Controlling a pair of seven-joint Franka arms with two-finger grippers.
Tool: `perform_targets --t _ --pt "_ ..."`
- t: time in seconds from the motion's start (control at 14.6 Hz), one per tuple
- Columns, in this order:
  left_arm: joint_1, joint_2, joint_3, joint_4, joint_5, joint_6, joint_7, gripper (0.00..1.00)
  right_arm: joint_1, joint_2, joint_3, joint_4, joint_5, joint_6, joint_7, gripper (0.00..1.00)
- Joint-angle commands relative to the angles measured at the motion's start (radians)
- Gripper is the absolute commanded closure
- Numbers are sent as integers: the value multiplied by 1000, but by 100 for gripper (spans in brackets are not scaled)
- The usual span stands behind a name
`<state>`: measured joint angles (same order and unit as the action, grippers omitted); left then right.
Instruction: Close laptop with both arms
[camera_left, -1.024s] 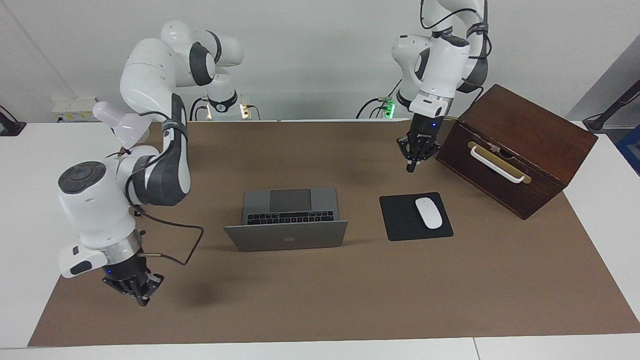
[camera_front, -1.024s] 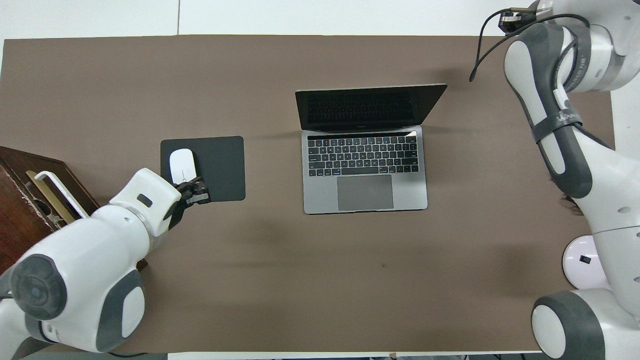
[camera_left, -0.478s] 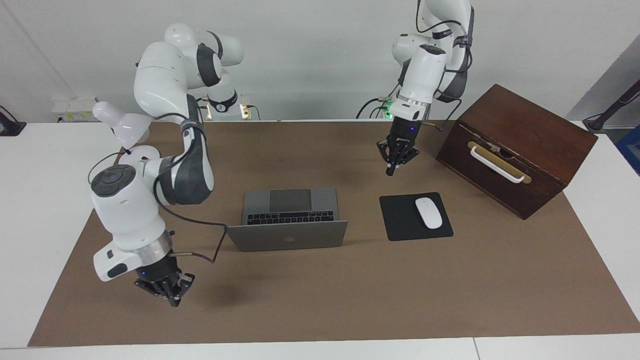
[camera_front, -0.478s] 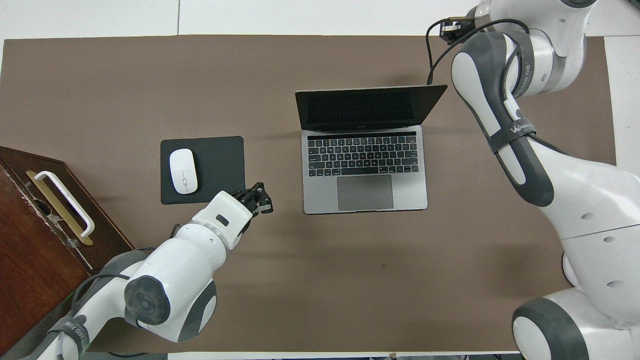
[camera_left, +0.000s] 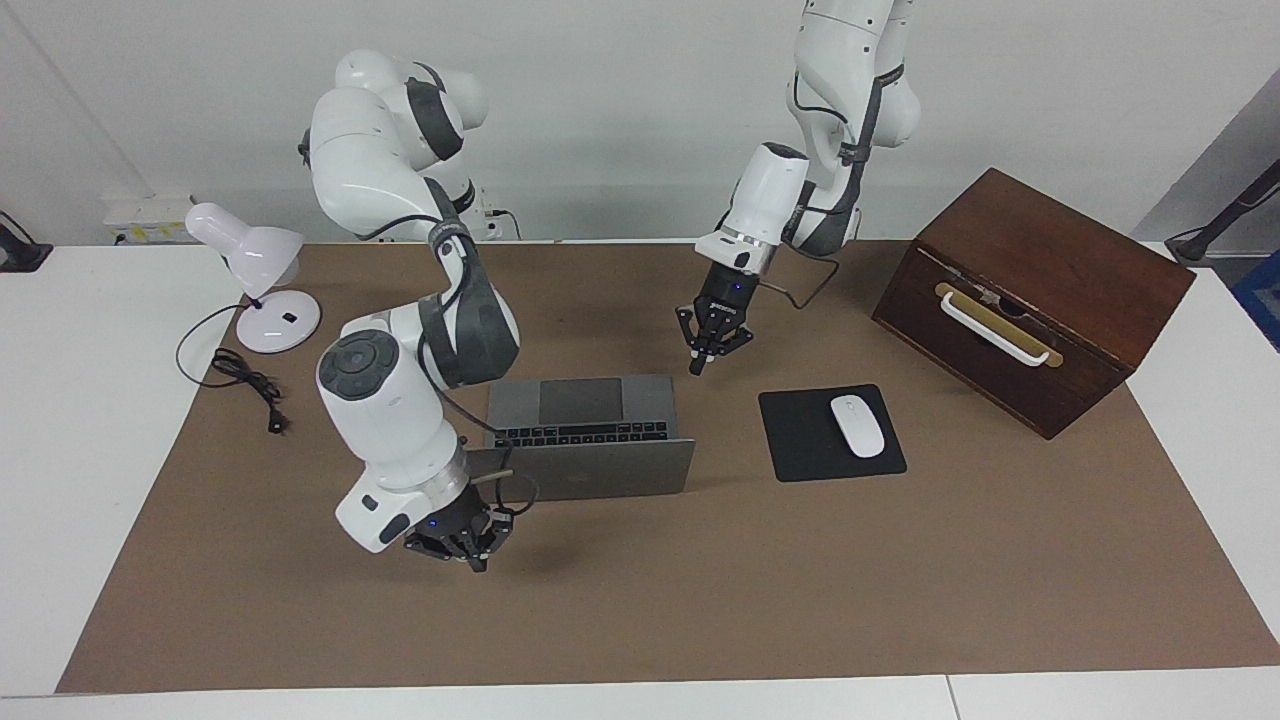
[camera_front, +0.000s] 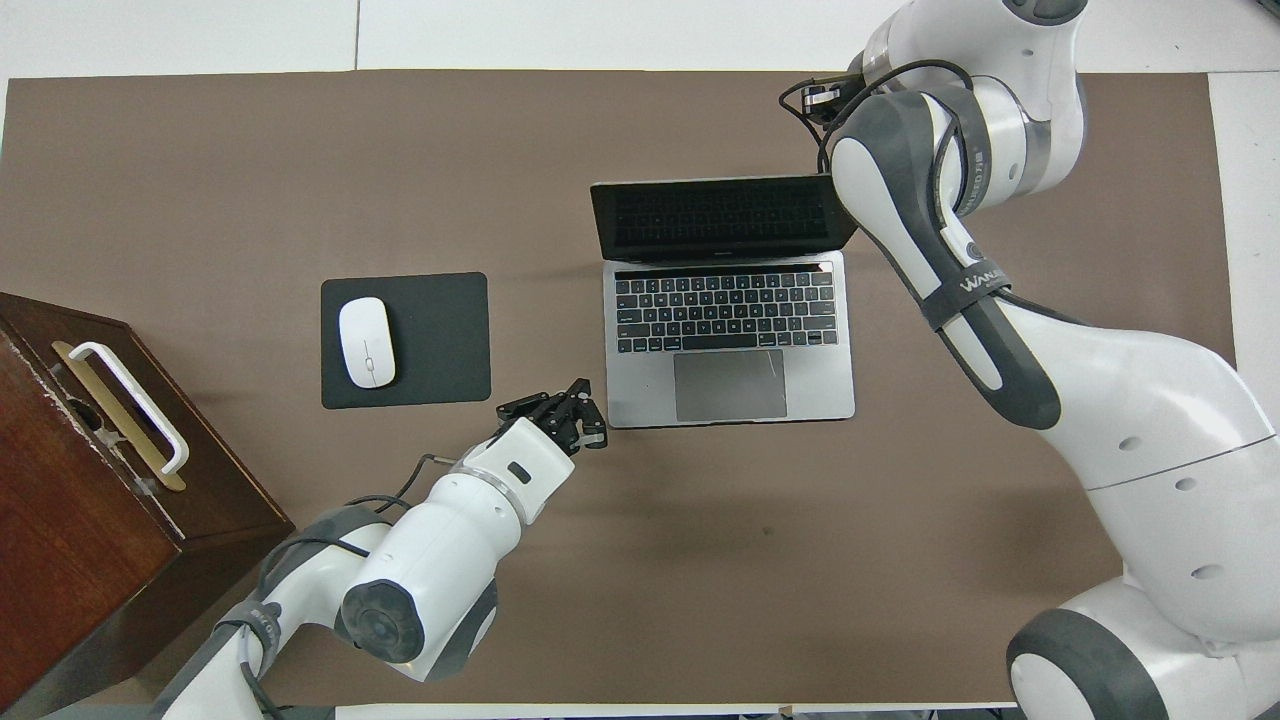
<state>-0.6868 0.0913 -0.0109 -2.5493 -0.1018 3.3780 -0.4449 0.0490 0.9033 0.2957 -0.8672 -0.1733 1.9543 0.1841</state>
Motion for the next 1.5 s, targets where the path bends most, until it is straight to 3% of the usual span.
perform_targets --t 0.0,0.2,0.48,1.43 --pt "-48 106 15 32 -15 115 -3 100 5 -1 32 -1 -49 -34 28 100" --pt "-66 157 15 76 -15 124 -3 100 6 -3 81 -1 -94 -67 80 100" --pt "-103 203 20 107 -36 124 0 100 5 -17 85 2 -91 -113 91 100" --pt "-57 249 19 87 -22 119 302 100 -6 -132 114 11 -61 -275 89 100"
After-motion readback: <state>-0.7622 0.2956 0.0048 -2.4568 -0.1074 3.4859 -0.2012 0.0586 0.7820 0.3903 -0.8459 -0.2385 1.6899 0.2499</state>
